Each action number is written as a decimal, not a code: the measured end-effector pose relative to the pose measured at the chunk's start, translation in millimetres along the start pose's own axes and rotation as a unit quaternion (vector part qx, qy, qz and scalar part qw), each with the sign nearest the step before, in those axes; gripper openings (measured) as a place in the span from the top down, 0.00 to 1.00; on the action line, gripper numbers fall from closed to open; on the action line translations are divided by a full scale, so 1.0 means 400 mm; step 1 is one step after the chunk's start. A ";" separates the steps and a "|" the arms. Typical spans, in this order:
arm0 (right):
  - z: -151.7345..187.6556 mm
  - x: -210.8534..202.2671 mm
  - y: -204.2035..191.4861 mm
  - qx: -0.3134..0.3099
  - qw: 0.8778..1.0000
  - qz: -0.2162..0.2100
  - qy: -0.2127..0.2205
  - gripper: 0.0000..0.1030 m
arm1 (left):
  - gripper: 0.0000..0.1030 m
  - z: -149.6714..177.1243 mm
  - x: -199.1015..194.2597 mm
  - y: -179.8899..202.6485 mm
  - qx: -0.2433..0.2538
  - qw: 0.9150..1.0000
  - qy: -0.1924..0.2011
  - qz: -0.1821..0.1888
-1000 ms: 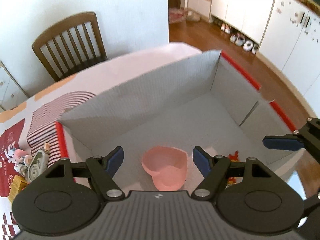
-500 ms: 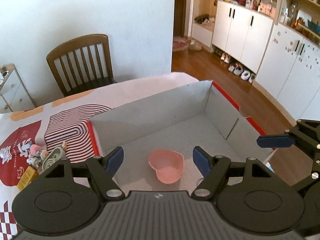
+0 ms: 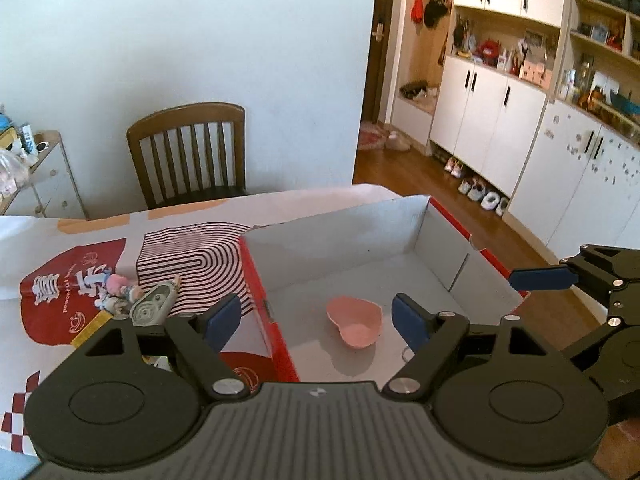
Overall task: Organize rigid objects
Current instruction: 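Withdraw both tools from the box back over the table items, then grasp the glass jar with green lid with the left tool while the right tool grasps the teal sharpener, then carry the jar and sharpener over the box and open the left tool to drop the jar, then lower the teal sharpener into the box and open the right tool, then withdraw both tools from the box toward the remaining table items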
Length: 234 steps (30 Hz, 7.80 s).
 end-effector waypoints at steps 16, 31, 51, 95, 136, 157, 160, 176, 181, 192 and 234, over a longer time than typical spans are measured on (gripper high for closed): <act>0.026 -0.016 -0.186 0.021 0.999 -0.011 0.034 0.05 | 0.15 0.125 -0.142 -0.214 -0.022 0.999 0.034 -0.006; 0.069 0.081 -0.386 0.010 1.000 -0.022 0.011 0.05 | 0.01 0.240 -0.128 -0.405 -0.055 0.998 0.042 0.000; 0.140 0.301 -0.493 -0.090 0.995 -0.011 -0.038 0.18 | 0.01 0.351 0.061 -0.466 -0.019 1.000 -0.019 -0.010; 0.161 0.435 -0.519 -0.135 0.988 -0.029 -0.070 0.65 | 0.59 0.390 0.205 -0.490 -0.066 0.994 -0.091 0.018; 0.021 0.052 -0.289 -0.023 0.999 0.007 0.049 0.65 | 0.60 0.160 -0.061 -0.263 -0.024 0.999 -0.003 0.037; 0.022 0.054 0.038 0.023 0.999 0.028 0.035 0.65 | 0.60 0.037 0.087 0.020 0.022 0.999 -0.010 0.044; 0.030 0.073 0.093 0.036 0.999 0.033 0.022 0.65 | 0.60 0.027 0.131 0.044 0.032 0.999 -0.020 0.039; 0.047 0.224 0.201 0.044 0.996 0.025 -0.080 0.65 | 0.60 0.034 0.335 0.077 0.030 0.994 -0.108 0.013; 0.055 0.258 0.205 0.042 0.992 0.032 -0.112 0.65 | 0.60 0.050 0.367 0.097 0.040 0.991 -0.131 0.011; 0.071 0.250 0.241 0.067 0.989 0.025 -0.129 0.63 | 0.60 0.057 0.368 0.119 0.030 0.989 -0.143 0.024; 0.026 -0.003 0.087 0.045 0.999 -0.022 -0.002 0.14 | 0.24 0.044 0.030 0.012 -0.024 1.000 -0.012 0.001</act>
Point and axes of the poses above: each gripper's, at about its wrist camera, not at the fingertips, and x roughly the way its jaws point, y to its right, z to its underside, the point moved 6 cm from there along x, roughly the way its jaws point, and after that the axes turned 9 degrees about x, right-handed, at the moved point
